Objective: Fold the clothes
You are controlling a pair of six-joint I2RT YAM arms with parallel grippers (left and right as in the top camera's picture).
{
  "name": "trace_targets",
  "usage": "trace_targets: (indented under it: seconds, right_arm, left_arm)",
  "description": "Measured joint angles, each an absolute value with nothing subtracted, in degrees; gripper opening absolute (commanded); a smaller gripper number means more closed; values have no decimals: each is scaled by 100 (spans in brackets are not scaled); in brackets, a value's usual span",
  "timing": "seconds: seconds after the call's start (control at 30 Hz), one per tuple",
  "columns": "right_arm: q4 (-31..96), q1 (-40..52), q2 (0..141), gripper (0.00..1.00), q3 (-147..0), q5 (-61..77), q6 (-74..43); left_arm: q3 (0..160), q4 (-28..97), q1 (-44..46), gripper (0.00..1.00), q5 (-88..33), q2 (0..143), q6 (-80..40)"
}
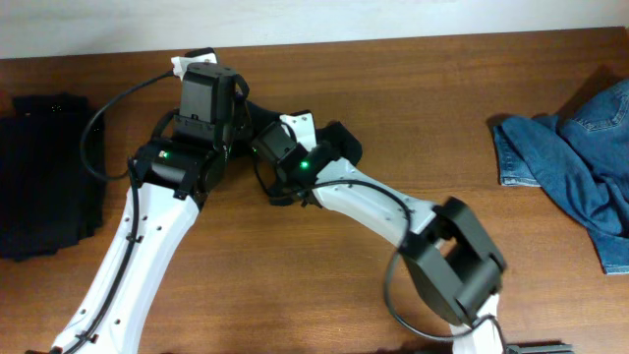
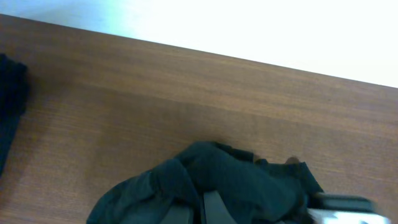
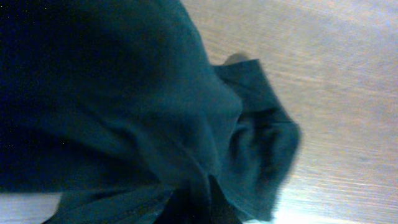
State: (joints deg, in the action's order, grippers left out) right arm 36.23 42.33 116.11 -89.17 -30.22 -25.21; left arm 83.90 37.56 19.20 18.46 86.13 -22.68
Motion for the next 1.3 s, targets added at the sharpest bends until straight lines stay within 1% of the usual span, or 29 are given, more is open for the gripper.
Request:
trace_targets:
  seconds: [0.3,0.57,0.8,1.07,1.23,1.3]
  right_arm:
    - [4163,4230,10101,4,-8917,-2978,-1555]
    - [4539,4034,9476,4,-8917,-2318,-550]
    - [5057,3286,8967,4,-8914,-1459,320]
    - [5166,2270,8768,4,-8914,-456,777]
    - [5170,2043,8768,4,-8917,-67,1081]
    - [5190,2038,8768,4,-8958,12,1232]
  left_arm:
    - [8390,3752,1920,2,1894,8613,-2268]
    - [8390,3752,1916,2,1918,8613,-2268]
    - [8390,3747,1909,1,2018,8613,-2268]
    - [8390,3747,1911,2,2060,8613,-2268]
    - [8390,3682,1909,1,2062,8613,-2268]
    - [8390,3662,1909,2,2062,8613,-2268]
